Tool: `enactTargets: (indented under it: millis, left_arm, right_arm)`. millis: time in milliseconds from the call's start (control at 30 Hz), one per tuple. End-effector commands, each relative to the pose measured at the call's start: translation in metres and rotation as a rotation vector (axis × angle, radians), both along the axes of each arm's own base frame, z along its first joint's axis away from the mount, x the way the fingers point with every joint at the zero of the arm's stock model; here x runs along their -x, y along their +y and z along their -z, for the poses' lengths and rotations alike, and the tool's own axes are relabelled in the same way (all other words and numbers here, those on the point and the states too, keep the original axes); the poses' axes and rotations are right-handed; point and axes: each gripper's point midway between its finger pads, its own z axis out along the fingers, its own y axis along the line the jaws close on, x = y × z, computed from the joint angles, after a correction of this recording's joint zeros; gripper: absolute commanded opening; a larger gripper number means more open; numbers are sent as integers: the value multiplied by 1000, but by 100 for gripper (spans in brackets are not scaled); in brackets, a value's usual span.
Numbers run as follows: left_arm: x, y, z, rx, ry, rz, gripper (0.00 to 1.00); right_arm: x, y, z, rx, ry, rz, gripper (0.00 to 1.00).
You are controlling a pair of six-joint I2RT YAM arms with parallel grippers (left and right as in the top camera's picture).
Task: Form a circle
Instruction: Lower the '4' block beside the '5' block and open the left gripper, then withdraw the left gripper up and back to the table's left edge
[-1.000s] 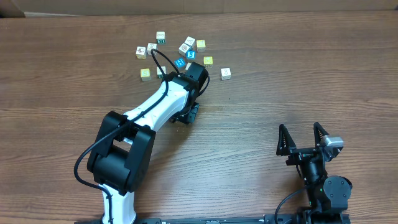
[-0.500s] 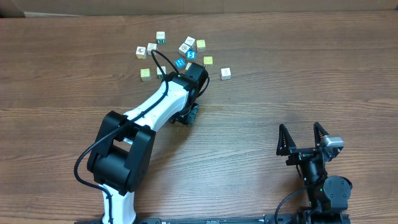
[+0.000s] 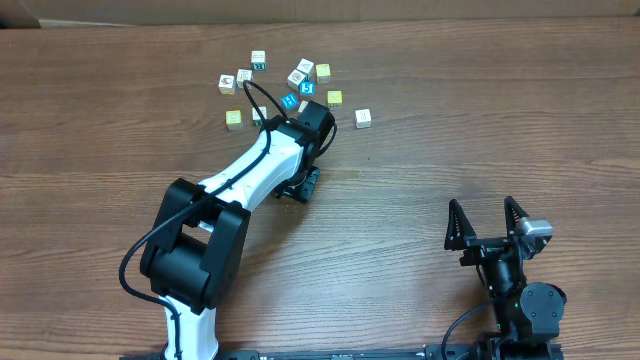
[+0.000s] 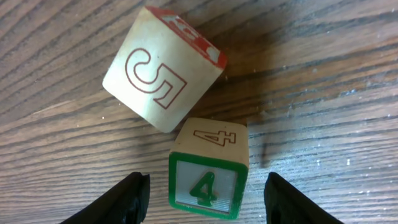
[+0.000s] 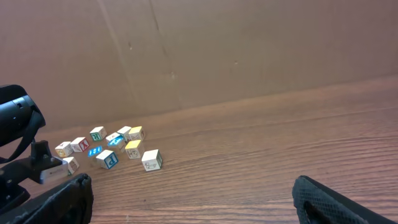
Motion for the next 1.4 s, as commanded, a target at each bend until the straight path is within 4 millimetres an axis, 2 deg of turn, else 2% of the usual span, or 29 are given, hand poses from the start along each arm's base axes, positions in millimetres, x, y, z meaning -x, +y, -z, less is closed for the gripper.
enactTargets:
  millis: [0,167,267,333,467,533,600,667,700,833,1000,1067,1167,1267,1333,1367]
  left_arm:
    - [4,-2,1,2,14,10,60]
    - [14,2,-1,-12,55,21,66]
    - [16,0,-11,7,63,20,67]
    - [11,-6,-27,50,38,18,69]
    - [-16,-15,-83,181,-86,-7,73]
    - [-33,-10,-113,238,-161,-41,76]
    - [-50,8,-137,265,-233,-109,78]
    - [-70,40,-155,286,-299,-228,80]
    - [-75,49,-158,291,-312,-265,81]
    - [-91,113,-161,329,-355,-502,84]
    - [-94,177,-158,375,-363,-691,84]
    - [-92,197,-158,373,-371,-742,84]
    - [-90,219,-159,366,-387,-791,85]
    - [-89,228,-159,362,-393,-811,87]
    - [-89,230,-159,360,-393,-815,99]
    - [-87,230,-158,359,-388,-816,100]
  right_arm:
    - [0,0,1,-3,-4,4,100]
    - [0,0,1,-3,-4,4,100]
    - [0,0,1,-3,-4,4,100]
    - [0,0,1,-3,-4,4,100]
    - [0,0,1,-3,-4,4,100]
    - [0,0,1,-3,-4,4,100]
    - [0,0,1,-3,-4,4,100]
    - [0,0,1,-3,-4,4,100]
    - [0,0,1,-3,-4,4,100]
    - [0,0,1,-3,-4,4,100]
    - [0,0,1,-3,-4,4,100]
    - [0,0,1,-3,-4,4,100]
    - [0,0,1,-3,-4,4,100]
    - [0,0,1,-3,-4,4,100]
    - [0,0,1,-3,-4,4,100]
    - [0,0,1,-3,-4,4,100]
